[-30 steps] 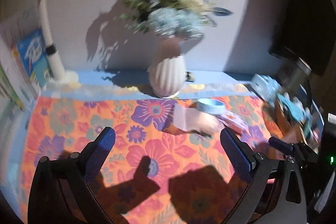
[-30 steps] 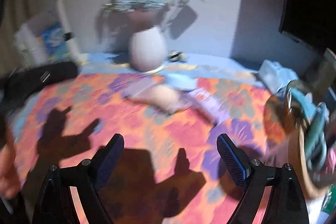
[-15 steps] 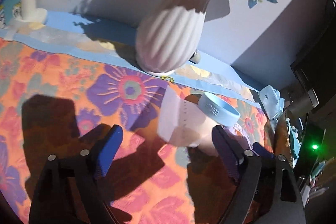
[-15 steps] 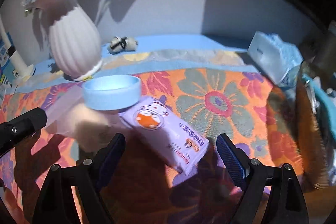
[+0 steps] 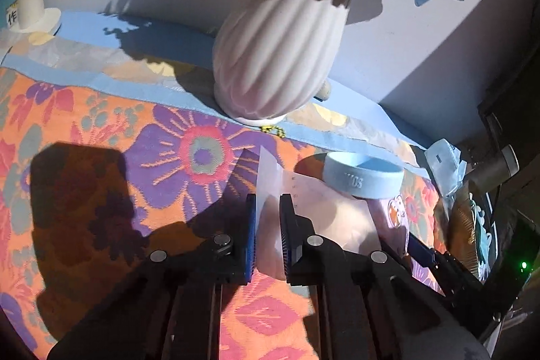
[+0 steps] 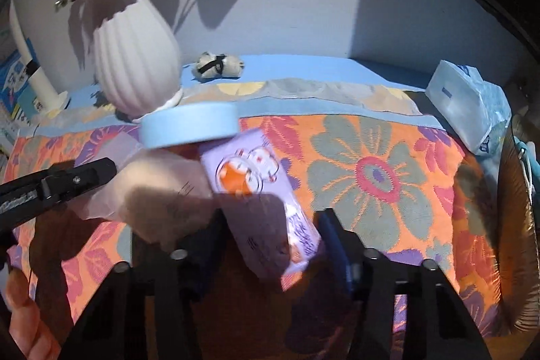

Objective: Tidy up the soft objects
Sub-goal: 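Grasp the clear zip bag with the left gripper while the right grasps the pink wipe pack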

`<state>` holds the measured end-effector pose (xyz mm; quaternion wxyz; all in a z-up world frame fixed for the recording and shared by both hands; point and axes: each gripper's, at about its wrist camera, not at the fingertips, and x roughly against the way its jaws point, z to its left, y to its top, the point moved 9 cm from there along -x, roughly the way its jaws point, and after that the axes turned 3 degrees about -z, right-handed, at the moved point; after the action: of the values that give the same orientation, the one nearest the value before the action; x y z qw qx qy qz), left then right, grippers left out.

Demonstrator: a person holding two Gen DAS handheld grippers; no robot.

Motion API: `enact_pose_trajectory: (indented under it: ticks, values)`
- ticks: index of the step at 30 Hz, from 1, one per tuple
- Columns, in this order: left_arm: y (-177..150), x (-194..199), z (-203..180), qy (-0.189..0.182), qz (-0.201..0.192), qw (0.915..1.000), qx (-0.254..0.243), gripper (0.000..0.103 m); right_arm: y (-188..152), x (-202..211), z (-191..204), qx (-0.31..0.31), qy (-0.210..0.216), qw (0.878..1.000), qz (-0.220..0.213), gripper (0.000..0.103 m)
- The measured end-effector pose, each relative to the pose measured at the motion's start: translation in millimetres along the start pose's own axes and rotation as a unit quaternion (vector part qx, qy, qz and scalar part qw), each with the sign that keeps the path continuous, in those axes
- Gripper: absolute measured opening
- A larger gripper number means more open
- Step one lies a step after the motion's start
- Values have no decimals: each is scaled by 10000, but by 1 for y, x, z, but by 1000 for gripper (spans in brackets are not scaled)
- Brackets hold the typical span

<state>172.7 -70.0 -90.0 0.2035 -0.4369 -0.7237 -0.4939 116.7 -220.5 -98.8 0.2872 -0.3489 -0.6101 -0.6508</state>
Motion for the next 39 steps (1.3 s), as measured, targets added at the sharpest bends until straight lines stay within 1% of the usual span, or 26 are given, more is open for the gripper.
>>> enact_pose_trajectory:
  ticks: [1,3,5,8,10,13,15,16,17,18,19,20,21,22,23,24,27,29,31,32,33,34,35,36,38,39]
  values:
    - [0,3,1,-19,-7,10000,-8,6,-2,2,3,46,49,10000,-4,44]
    - [-1,16,3,-13,-103,9999,-46,6,-6,6,11,123,228,9997,10,42]
    - [-4,36,10,-57,-183,9998,-102,5,-14,15,23,162,533,9984,56,41]
    - [-13,67,24,-47,-196,9996,-184,5,-31,33,38,239,815,9963,109,40]
    - [-23,88,38,78,-194,9994,-283,6,-44,45,47,274,980,9947,155,40]
    - [-37,102,57,240,-62,9992,-304,6,-60,62,57,224,1214,9922,196,40]
    - [-44,102,55,42,64,9999,-151,7,-66,66,60,143,1323,9909,209,40]
    - [-45,100,50,-53,75,9999,-107,8,-67,69,59,124,1266,9917,185,40]
    - [-47,98,46,-34,75,9999,-109,15,-69,69,55,142,1042,9943,144,40]
    - [-47,93,38,26,84,9998,-163,28,-69,67,51,159,816,9964,135,40]
    - [-46,90,32,46,83,9997,-221,32,-69,65,48,155,672,9975,138,40]
    - [-45,84,23,47,77,9996,-284,41,-69,64,44,157,487,9986,119,40]
    - [-43,79,14,24,52,9993,-364,55,-67,63,40,171,358,9992,71,40]
    - [-40,73,5,7,24,9989,-458,64,-65,61,36,185,196,9996,6,40]
    - [-36,65,-5,36,-11,9983,-580,81,-64,59,34,203,48,9998,-37,40]
    - [-32,58,-12,114,-63,9977,-668,84,-62,55,32,187,-9,9998,-37,40]
    - [-22,31,-29,340,-6,9961,-813,84,-58,44,28,137,-69,9999,34,40]
    - [-17,13,-29,628,54,9938,-912,82,-53,39,27,111,-25,9999,21,46]
    - [-16,1,-27,816,85,9912,-1034,81,-50,36,28,45,137,9999,66,69]
    - [-17,-4,-26,856,126,9904,-1080,80,-47,33,28,17,230,9997,80,73]
    - [-17,-7,-25,839,140,9903,-1096,73,-46,32,28,17,229,9997,80,75]
    - [-18,-9,-25,808,133,9904,-1109,70,-45,29,27,55,186,9998,82,75]
    - [-17,-9,-24,771,108,9907,-1114,60,-43,26,28,96,161,9998,80,75]
    - [-17,-10,-24,730,93,9910,-1122,44,-43,26,29,119,151,9998,73,75]
    - [-16,-9,-24,685,84,9906,-1184,41,-41,24,31,155,169,9997,55,73]
    - [-16,-7,-24,683,52,9899,-1242,39,-41,25,30,149,176,9997,20,59]
